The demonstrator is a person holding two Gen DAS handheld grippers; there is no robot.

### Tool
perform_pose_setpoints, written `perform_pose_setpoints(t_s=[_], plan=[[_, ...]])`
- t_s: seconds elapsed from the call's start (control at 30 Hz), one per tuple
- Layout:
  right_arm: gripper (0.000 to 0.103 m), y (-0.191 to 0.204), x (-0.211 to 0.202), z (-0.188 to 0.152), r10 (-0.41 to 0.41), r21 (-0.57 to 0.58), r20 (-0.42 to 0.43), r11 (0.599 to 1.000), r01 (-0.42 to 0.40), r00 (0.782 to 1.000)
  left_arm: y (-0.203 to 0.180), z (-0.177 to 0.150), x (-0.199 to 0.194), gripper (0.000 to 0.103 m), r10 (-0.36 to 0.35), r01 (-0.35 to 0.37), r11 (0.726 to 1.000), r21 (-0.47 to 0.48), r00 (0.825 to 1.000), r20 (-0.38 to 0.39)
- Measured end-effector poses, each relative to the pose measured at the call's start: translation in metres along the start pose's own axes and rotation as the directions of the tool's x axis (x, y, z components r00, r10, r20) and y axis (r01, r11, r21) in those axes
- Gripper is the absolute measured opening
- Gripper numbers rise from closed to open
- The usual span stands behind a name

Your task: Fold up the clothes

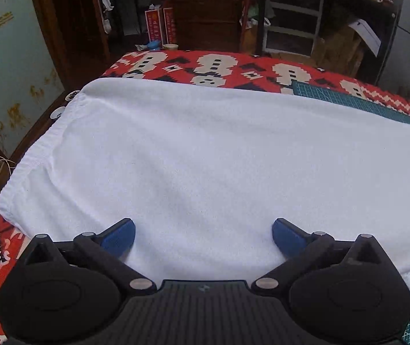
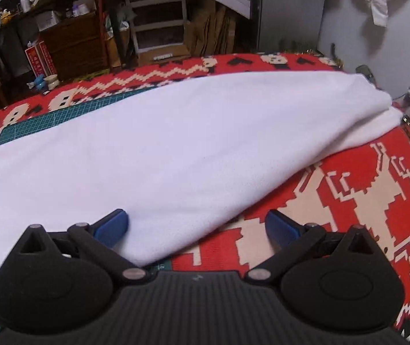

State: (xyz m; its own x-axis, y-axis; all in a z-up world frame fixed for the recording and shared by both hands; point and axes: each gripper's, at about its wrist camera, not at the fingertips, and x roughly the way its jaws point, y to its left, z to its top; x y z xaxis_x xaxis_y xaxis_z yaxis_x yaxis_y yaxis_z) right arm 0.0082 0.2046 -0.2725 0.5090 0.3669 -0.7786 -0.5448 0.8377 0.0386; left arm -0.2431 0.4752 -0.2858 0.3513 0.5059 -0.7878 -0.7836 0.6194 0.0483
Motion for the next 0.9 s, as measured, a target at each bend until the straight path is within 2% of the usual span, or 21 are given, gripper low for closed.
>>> perform_pose_setpoints(t_s=[0.07, 0.2, 0.33, 0.5, 0.53, 0.63, 0.7, 0.73, 0.8, 0.83, 0.87, 0.9], plan=[[0.103, 0.0, -0.004, -0.003, -0.002, -0.001, 0.008, 1.0, 0.002, 1.0, -0.002, -0.003, -0.002, 0.103, 0.002, -0.003, 1.0, 0.012, 0.999, 0.033], [0.103, -0.008, -0.01, -0.005, 0.011, -0.005, 0.032, 1.0, -0.011, 0.999, -0.009, -0.016, -0.01, 0.103, -0.003, -0.016, 0.992, 0.125, 0.989, 0.148], [0.103, -0.012, -0.012, -0.004, 0.022, -0.01, 0.081, 1.0, -0.022, 0.996, -0.01, -0.017, -0.009, 0.103, 0.01, -0.022, 0.996, 0.082, 0.989, 0.145], [0.103, -0.018, -0.016, -0.014, 0.034, -0.023, 0.112, 0.999, -0.032, 0.993, -0.004, -0.01, -0.004, 0.103, -0.014, 0.01, 0.999, 0.039, 0.995, 0.102], [0.103, -0.02, -0.015, -0.013, 0.036, -0.022, 0.107, 0.999, -0.034, 0.994, -0.001, -0.008, -0.004, 0.101, -0.025, 0.023, 0.999, 0.023, 0.996, 0.091], [0.102, -0.027, -0.015, -0.008, 0.056, 0.006, 0.091, 0.998, -0.057, 0.994, 0.02, -0.002, -0.017, 0.077, -0.056, 0.064, 0.994, -0.094, 0.995, 0.085], [0.102, -0.032, -0.024, -0.004, 0.097, 0.038, 0.101, 0.994, -0.101, 0.99, 0.048, -0.001, -0.031, 0.074, -0.096, 0.113, 0.963, -0.244, 0.992, 0.081], [0.102, -0.034, -0.03, -0.003, 0.109, 0.043, 0.11, 0.992, -0.115, 0.988, 0.066, -0.004, -0.038, 0.074, -0.106, 0.129, 0.933, -0.337, 0.991, 0.086], [0.102, -0.038, -0.043, -0.002, 0.123, 0.04, 0.132, 0.991, -0.13, 0.984, 0.099, -0.011, -0.05, 0.071, -0.114, 0.147, 0.854, -0.499, 0.989, 0.096], [0.102, -0.039, -0.05, -0.001, 0.128, 0.04, 0.147, 0.99, -0.136, 0.981, 0.114, -0.015, -0.053, 0.065, -0.11, 0.144, 0.817, -0.559, 0.989, 0.094], [0.102, -0.041, -0.055, 0.001, 0.137, 0.044, 0.159, 0.988, -0.146, 0.978, 0.127, -0.018, -0.053, 0.058, -0.097, 0.126, 0.792, -0.597, 0.992, 0.081], [0.102, -0.043, -0.06, 0.002, 0.155, 0.051, 0.169, 0.985, -0.166, 0.973, 0.139, -0.021, -0.053, 0.055, -0.084, 0.107, 0.766, -0.634, 0.994, 0.067]])
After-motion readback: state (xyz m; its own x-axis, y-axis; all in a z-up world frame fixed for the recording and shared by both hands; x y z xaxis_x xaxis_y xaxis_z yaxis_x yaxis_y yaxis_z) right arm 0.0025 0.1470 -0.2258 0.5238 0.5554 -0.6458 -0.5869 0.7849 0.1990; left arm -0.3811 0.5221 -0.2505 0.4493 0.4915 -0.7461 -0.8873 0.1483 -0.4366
